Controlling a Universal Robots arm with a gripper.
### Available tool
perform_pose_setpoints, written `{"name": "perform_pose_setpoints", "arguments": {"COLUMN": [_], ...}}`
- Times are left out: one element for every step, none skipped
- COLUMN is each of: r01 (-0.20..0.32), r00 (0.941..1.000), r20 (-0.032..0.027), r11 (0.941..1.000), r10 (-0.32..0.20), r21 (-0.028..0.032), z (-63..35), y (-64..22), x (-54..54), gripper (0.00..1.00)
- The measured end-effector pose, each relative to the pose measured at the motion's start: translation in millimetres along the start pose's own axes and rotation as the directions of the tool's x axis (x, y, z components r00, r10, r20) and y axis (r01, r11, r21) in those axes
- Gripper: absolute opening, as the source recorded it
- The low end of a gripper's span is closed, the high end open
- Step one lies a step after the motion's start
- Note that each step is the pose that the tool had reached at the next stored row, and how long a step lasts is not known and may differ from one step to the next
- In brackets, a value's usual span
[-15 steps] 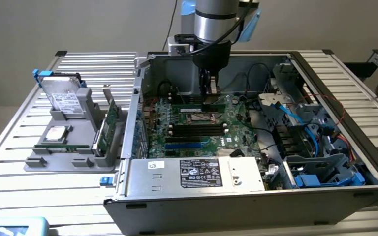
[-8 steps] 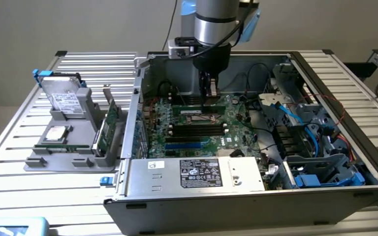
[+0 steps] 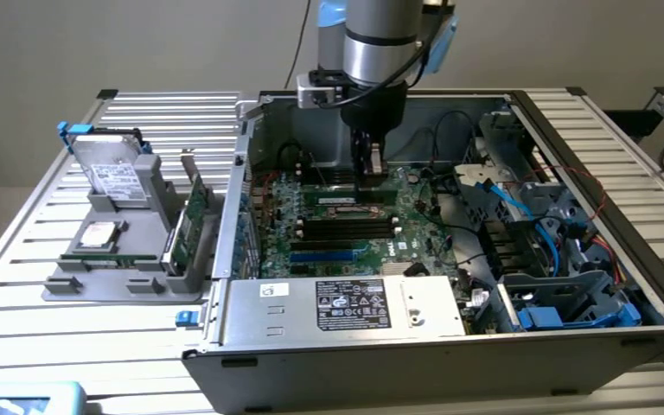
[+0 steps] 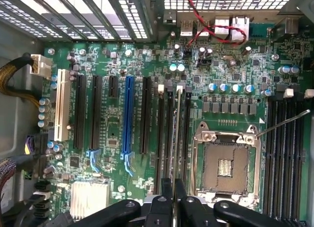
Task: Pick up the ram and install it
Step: 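Insert the ram into the slot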
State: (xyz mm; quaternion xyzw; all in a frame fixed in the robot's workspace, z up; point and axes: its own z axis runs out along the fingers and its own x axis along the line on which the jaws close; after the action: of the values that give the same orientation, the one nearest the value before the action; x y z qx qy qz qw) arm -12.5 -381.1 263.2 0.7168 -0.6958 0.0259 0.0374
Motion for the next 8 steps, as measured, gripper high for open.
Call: {"name": "perform_pose_setpoints", "arguments": {"r01": [0.0,-0.001,-0.001,-0.002,-0.002,-0.003,-0.003,-0.004], "r00": [1.0,1.0,1.0,1.0,1.0,1.0,1.0,1.0], "r20": [-0.0001,0.0,0.0,0.0001,0.0001,0.0002,0.0003,0.0003], "r11": [1.0,1.0,1.0,1.0,1.0,1.0,1.0,1.0], "r10": [0.0,0.001,0.001,0.002,0.002,0.003,0.003,0.004], "r21": [-0.0001,-0.0001,-0.0001,-0.0001,-0.0002,-0.0002,-0.0002,-0.0002], "z": [0.4,0.8,1.2,2.0,2.3,2.9,3.4,3.8], "y": [-0.1,0.0,0.0,0.0,0.0,0.1,0.1,0.1], "x": [0.8,1.7,2.4,4.3,5.1,5.5,5.8,6.1], "gripper": [0.14,0.14,0.14,0.14,0.14,0.14,0.14,0.14]}}
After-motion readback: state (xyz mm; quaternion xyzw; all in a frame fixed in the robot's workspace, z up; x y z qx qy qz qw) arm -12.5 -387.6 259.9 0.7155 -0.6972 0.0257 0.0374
